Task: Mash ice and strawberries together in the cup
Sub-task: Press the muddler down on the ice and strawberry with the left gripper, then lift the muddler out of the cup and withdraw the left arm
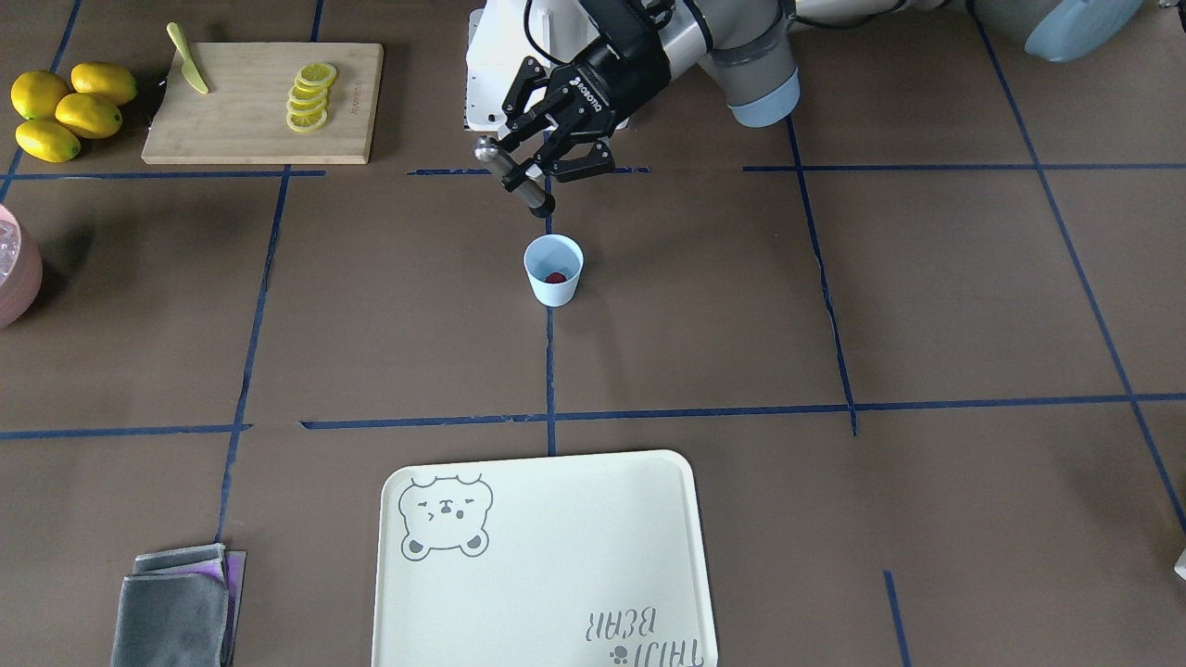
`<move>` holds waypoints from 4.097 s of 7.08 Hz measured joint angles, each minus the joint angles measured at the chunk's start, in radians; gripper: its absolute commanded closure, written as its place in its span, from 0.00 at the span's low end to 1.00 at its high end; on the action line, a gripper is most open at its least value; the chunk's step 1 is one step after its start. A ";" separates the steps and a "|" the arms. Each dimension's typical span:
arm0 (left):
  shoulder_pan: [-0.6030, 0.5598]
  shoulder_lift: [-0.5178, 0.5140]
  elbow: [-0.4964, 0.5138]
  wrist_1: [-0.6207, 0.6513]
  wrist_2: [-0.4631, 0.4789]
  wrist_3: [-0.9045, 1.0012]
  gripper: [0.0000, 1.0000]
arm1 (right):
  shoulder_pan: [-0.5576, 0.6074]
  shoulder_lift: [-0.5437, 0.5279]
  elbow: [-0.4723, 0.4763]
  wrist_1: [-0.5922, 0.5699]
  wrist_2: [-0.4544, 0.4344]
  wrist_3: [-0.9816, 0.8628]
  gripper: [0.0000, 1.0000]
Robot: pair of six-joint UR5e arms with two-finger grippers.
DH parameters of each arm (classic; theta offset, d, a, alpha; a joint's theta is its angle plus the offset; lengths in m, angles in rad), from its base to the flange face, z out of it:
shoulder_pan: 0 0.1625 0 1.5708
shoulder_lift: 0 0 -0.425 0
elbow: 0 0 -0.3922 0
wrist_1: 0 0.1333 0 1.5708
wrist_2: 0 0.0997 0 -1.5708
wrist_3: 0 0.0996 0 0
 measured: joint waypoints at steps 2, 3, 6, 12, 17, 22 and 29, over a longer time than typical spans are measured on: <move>0.010 -0.018 0.113 -0.208 0.026 0.079 0.99 | 0.000 0.000 0.000 0.000 -0.001 0.000 0.00; 0.011 -0.022 0.162 -0.290 0.029 0.112 0.99 | 0.000 0.000 0.001 0.000 -0.001 0.000 0.00; 0.018 0.011 0.223 -0.438 0.032 0.187 0.99 | -0.001 0.001 0.004 0.000 -0.001 0.000 0.00; 0.061 0.030 0.308 -0.513 0.068 0.240 1.00 | 0.000 0.001 0.004 -0.001 -0.001 0.000 0.00; 0.092 0.034 0.359 -0.569 0.068 0.272 1.00 | 0.000 0.000 0.004 -0.002 0.000 0.000 0.01; 0.085 -0.003 0.218 -0.437 0.143 0.262 1.00 | 0.002 0.000 0.004 -0.002 0.000 0.000 0.00; -0.052 0.081 -0.141 0.485 0.173 0.135 1.00 | 0.003 0.000 0.001 -0.001 -0.002 0.001 0.00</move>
